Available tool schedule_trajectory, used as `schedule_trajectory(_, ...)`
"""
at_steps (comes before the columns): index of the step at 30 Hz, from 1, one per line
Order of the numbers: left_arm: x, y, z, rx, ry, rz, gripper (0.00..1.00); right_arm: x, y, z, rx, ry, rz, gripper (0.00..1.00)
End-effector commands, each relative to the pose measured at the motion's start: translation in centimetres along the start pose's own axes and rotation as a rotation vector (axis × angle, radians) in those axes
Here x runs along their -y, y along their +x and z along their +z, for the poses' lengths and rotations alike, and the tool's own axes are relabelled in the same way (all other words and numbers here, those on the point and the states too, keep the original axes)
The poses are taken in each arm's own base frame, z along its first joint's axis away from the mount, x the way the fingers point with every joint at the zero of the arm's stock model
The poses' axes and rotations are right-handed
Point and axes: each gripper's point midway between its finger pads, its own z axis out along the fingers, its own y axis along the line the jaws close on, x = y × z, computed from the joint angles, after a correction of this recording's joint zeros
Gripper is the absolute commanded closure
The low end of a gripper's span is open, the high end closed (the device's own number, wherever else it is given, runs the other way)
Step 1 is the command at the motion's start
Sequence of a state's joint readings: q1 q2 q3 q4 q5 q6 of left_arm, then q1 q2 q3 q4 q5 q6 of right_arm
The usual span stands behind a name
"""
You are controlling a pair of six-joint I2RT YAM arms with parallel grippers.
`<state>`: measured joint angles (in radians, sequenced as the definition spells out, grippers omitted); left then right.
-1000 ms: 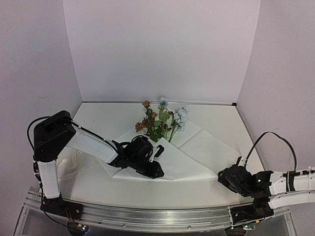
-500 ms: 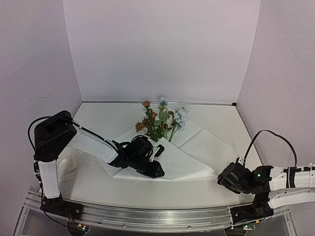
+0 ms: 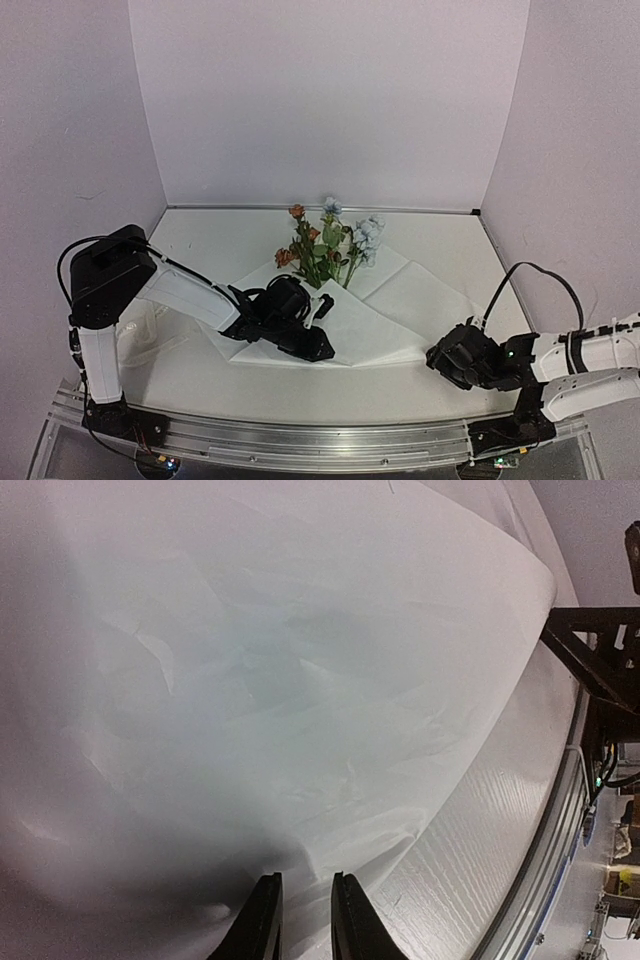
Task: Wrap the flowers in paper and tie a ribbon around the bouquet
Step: Fold the one-fourth-folded wrapping paper at the center of the board.
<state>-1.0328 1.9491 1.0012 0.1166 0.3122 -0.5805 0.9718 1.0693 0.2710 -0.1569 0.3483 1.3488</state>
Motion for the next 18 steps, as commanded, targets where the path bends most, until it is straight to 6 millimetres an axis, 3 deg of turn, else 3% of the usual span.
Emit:
schedule_trajectory(1, -1.8, 1.3, 0.7, -0.038, -0.051, -0.033, 0.80, -0.9, -0.8, 0.6, 0.063, -0.027, 0.016, 0.45)
schedule_trajectory(8, -1.8, 1.3, 0.5, -0.036, -0.049, -0.035, 0.80, -1.2, -1.7, 1.0, 0.138, -0.059, -0.008, 0.64)
schedule_trajectory(16, -1.7, 1.2, 0.5, -0.032, -0.048, -0.037, 0.80, -2.6, -2.4, 0.4, 0.163, -0.103, -0.075, 0.99)
schedule_trajectory(18, -1.5, 1.1, 0.4, -0.030, -0.045, -0.038, 0.80, -2.9, -2.5, 0.1, 0.167, -0.116, -0.096, 1.00)
